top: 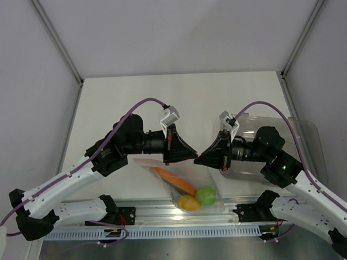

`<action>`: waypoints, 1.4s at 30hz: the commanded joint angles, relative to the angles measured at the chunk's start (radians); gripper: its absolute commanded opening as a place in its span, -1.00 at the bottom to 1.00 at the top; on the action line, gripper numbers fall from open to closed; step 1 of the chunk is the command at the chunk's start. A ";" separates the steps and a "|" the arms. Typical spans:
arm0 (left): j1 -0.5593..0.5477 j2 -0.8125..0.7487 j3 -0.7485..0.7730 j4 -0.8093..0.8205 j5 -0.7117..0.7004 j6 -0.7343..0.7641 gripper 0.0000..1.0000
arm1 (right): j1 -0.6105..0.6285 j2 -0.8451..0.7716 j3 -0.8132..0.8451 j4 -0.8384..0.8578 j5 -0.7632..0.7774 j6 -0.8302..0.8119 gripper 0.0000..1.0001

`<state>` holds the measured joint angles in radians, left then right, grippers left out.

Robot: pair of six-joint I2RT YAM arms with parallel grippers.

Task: Place the food in the zip-top bag and seal the zipper
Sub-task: Zip the zipper food storage bag at the center of the board.

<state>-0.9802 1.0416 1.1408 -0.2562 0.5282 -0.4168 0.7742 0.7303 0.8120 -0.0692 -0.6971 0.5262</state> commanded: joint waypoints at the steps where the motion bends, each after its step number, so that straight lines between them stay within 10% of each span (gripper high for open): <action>1: 0.003 -0.028 -0.003 -0.021 0.003 0.021 -0.99 | -0.003 -0.032 -0.016 0.057 0.062 0.024 -1.00; 38: 0.005 -0.138 -0.081 -0.088 -0.059 0.036 -0.99 | -0.033 0.038 -0.013 0.112 -0.061 0.060 -1.00; 42: 0.005 -0.130 -0.082 -0.080 -0.051 0.030 -0.99 | 0.016 0.086 0.027 0.098 -0.042 0.031 -0.78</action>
<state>-0.9791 0.9184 1.0588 -0.3588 0.4637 -0.3912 0.7544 0.7906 0.7788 -0.0048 -0.7197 0.5831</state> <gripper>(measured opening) 0.030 0.079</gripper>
